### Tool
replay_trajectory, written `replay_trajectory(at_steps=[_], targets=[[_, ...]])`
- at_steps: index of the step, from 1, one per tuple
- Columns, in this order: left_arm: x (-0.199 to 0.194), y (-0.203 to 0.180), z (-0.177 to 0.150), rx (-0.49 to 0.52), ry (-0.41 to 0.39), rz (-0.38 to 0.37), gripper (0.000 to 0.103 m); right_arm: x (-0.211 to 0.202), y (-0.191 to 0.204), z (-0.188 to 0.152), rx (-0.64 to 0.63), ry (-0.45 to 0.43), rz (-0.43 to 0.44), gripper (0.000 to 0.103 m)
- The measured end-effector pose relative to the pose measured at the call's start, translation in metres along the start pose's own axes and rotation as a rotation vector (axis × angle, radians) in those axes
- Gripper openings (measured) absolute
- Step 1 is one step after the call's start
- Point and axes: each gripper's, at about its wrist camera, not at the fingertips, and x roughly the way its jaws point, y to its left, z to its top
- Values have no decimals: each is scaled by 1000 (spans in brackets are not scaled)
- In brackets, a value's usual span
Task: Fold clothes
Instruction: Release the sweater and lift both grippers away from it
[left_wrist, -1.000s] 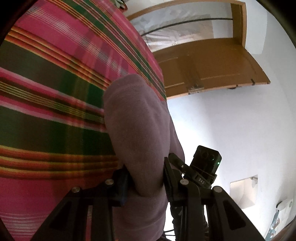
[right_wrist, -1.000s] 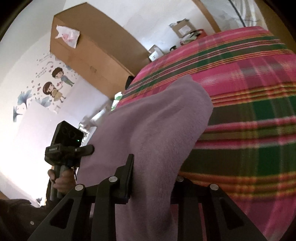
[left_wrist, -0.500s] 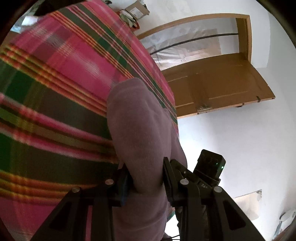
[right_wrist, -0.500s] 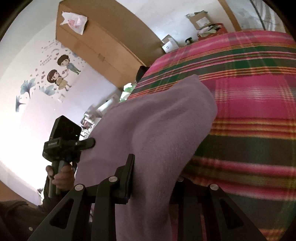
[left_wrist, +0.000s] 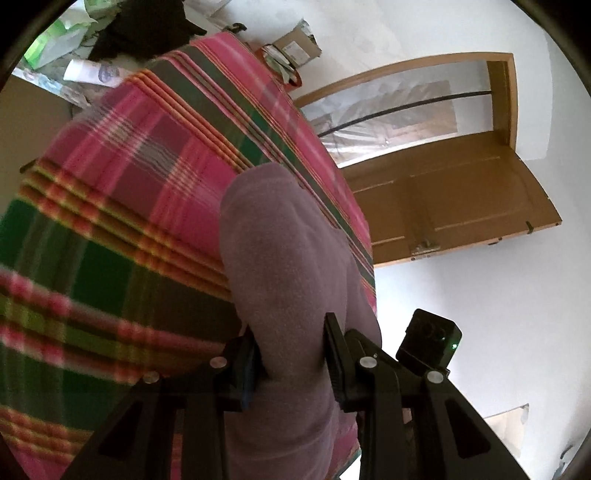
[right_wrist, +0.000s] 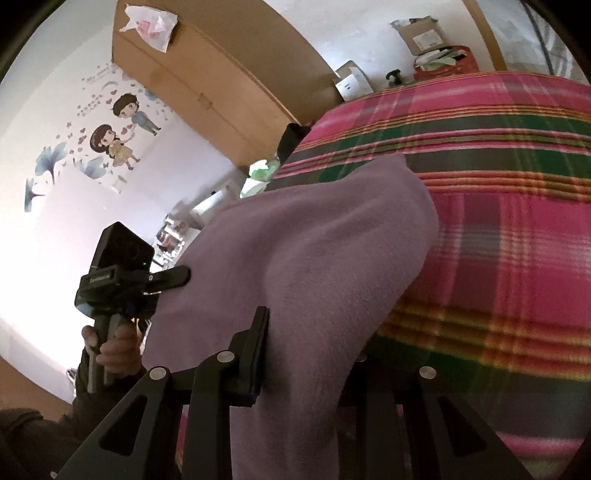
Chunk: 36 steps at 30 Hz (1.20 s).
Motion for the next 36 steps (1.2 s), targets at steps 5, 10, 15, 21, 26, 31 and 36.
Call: replay_trajectory(at_steps=[5, 10, 15, 21, 26, 31, 36], targets=[[0, 11, 17, -17, -27, 22, 33, 21, 2, 14, -26, 1, -11, 26], [-3, 23, 32, -15, -45, 54, 33, 41, 0, 24, -58, 8, -37, 26], [-3, 34, 41, -19, -52, 57, 33, 50, -7, 31, -64, -2, -45, 25], [-2, 42, 40, -26, -54, 38, 34, 53, -9, 28, -72, -10, -43, 27], [-6, 50, 38, -24, -52, 35, 36, 55, -11, 25, -62, -13, -40, 29], [-6, 55, 35, -36, -47, 44, 44, 55, -10, 24, -62, -7, -52, 35], [-14, 50, 28, -20, -58, 92, 45, 53, -10, 20, -55, 3, -77, 39]])
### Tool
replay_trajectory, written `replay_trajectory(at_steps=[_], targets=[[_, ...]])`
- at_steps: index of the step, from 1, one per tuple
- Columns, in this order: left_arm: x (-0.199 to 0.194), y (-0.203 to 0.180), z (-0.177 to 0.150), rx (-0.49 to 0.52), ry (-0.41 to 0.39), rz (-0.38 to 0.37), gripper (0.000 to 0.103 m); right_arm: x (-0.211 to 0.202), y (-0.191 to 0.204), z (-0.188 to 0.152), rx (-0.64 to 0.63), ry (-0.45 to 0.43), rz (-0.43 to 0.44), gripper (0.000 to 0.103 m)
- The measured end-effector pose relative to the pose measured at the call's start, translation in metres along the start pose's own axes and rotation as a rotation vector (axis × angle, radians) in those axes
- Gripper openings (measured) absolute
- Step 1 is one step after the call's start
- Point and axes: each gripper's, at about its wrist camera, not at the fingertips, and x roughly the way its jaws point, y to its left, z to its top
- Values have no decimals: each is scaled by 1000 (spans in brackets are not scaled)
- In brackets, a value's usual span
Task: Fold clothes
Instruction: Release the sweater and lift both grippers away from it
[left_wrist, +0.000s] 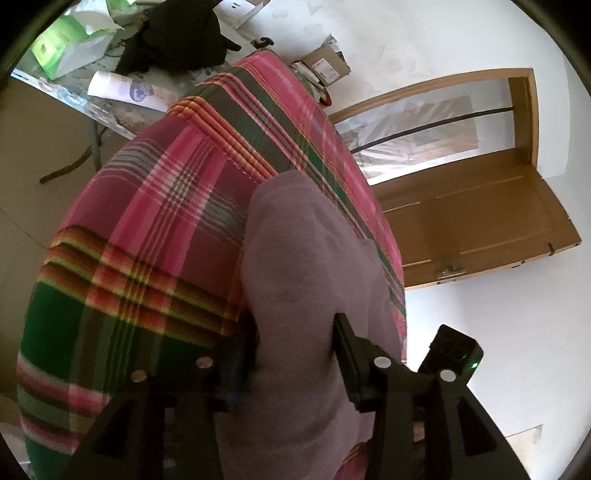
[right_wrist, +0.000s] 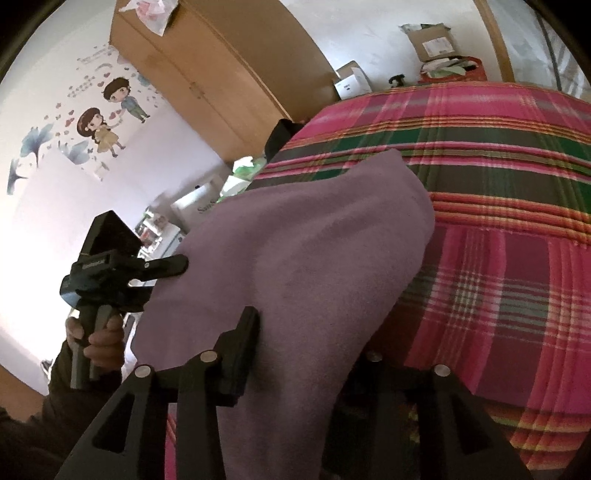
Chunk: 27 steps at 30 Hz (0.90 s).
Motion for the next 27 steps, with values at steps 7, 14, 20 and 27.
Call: replay_trajectory(at_steps=[7, 14, 20, 27], targets=[[-22, 0, -26, 12, -40, 20, 45, -14, 1, -12, 5, -15, -39, 40], [-37, 5, -56, 16, -71, 74, 45, -30, 5, -30, -4, -25, -94, 40], [-37, -4, -70, 45, -76, 145, 45, -41, 9, -48, -5, -21, -141, 40], [-45, -22, -94, 117, -97, 276, 45, -56, 18, -65, -14, -21, -221, 40]])
